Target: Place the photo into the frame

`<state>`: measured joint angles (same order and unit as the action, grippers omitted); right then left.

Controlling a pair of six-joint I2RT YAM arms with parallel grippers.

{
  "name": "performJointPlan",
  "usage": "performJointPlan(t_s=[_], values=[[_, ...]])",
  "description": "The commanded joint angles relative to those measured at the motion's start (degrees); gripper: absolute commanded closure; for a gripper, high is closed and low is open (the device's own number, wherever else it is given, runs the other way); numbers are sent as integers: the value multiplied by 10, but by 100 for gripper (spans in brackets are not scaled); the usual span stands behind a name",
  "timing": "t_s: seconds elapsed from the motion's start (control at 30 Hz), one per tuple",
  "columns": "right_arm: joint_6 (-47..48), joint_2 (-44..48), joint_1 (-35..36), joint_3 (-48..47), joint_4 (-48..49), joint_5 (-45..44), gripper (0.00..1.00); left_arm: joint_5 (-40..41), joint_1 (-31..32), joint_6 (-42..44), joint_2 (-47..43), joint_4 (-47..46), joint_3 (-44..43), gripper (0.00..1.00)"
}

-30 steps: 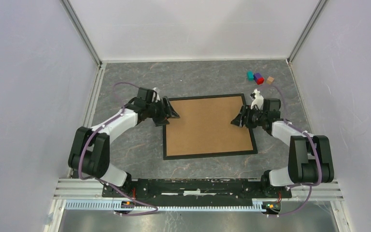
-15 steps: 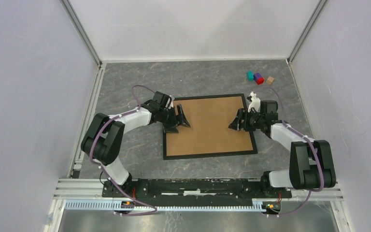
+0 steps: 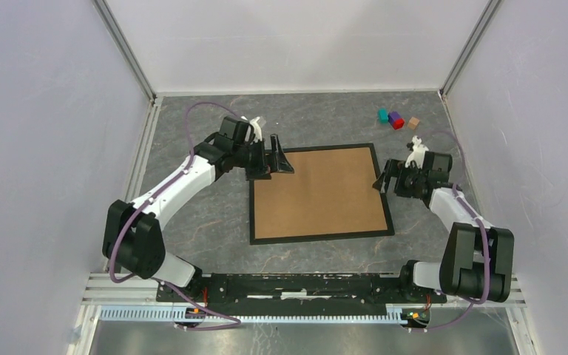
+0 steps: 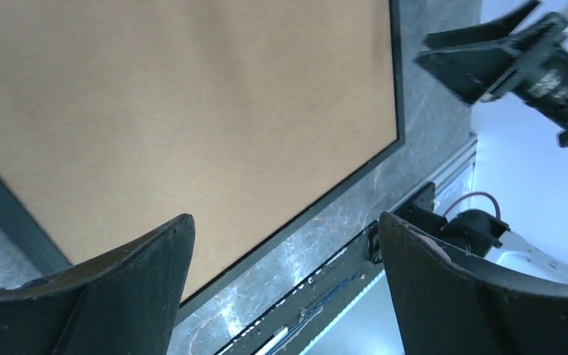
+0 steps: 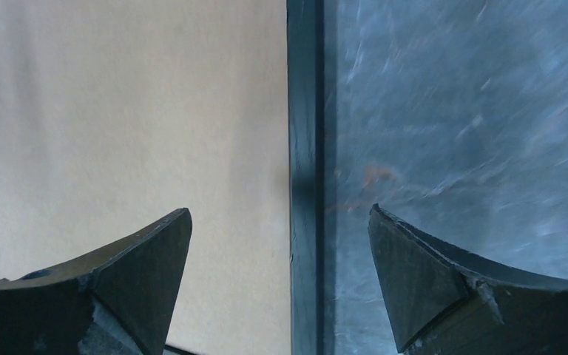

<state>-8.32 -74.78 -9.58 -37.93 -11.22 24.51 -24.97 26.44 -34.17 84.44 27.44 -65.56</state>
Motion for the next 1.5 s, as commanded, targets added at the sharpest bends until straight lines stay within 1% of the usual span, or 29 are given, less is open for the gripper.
performJointPlan(t_s=[0.0, 0.07, 0.13, 0.23, 0.33, 0.4, 0.43, 0.5, 0.53, 0.57, 0.6, 0.7, 0.77, 0.83, 0.87, 0.9, 0.97, 1.0, 1.07, 1.17, 1.27, 1.33, 1.4, 1.43, 1.47], values=[[-14, 6, 2, 68, 62, 52, 9, -71, 36, -7, 15, -54, 21, 0], [-11, 1, 3, 89, 67, 72, 15, -77, 59, -24, 30, -79, 25, 0], [-6, -8, 10, 103, 68, 96, 19, -79, 82, -34, 50, -95, 22, 0], [-3, 1, 70, 108, 63, 86, 21, -58, 111, -32, 78, -102, 11, 1], [-46, 22, 151, 104, 76, 97, 21, -30, 129, -38, 108, -101, 2, 9], [-76, 42, 181, 101, 81, 99, 21, -22, 134, -49, 130, -106, 3, 15], [-78, 52, 183, 94, 61, 85, 21, -16, 135, -50, 141, -107, 3, 19], [-58, 61, 175, 65, -15, -15, 21, 4, 135, -50, 152, -105, 7, 23], [-49, 64, 171, 58, -37, -49, 21, 10, 135, -48, 157, -105, 9, 25], [-46, 66, 165, 59, -41, -63, 24, 14, 135, -47, 163, -105, 10, 28], [-45, 65, 161, 62, -39, -54, 30, 14, 135, -48, 169, -104, 11, 33], [-39, 33, 158, 67, -25, 28, 47, 8, 135, -54, 184, -111, 18, 38], [-50, 17, 159, 78, 4, 71, 60, 13, 135, -60, 185, -126, 29, 43], [-68, 11, 160, 89, 33, 102, 62, 14, 132, -60, 183, -126, 31, 43], [-72, 8, 161, 91, 41, 115, 61, 17, 129, -54, 176, -120, 31, 38], [-73, 5, 165, 93, 46, 121, 59, 32, 123, -45, 164, -110, 31, 28], [-71, 0, 175, 94, 44, 123, 57, 68, 95, -17, 122, -78, 36, 16], [-70, -2, 177, 95, 43, 122, 57, 81, 69, -1, 105, -54, 38, 14], [-72, -5, 178, 101, 48, 118, 57, 107, 8, 39, 74, 0, 39, 14], [-78, -19, 181, 106, 61, 127, 60, 132, -112, 72, 43, 57, 52, 15], [-69, -26, 181, 103, 56, 127, 61, 157, -204, 84, 42, 76, 61, 17], [-67, -26, 181, 102, 53, 128, 61, 153, -231, 88, 55, 93, 48, 17], [-63, -26, 181, 98, 49, 126, 61, 168, -239, 92, 70, 96, 38, 17], [-64, -26, 182, 97, 49, 127, 62, 175, -242, 98, 82, 96, 32, 17], [-64, -27, 181, 97, 51, 128, 66, 182, -245, 103, 96, 98, 27, 18]])
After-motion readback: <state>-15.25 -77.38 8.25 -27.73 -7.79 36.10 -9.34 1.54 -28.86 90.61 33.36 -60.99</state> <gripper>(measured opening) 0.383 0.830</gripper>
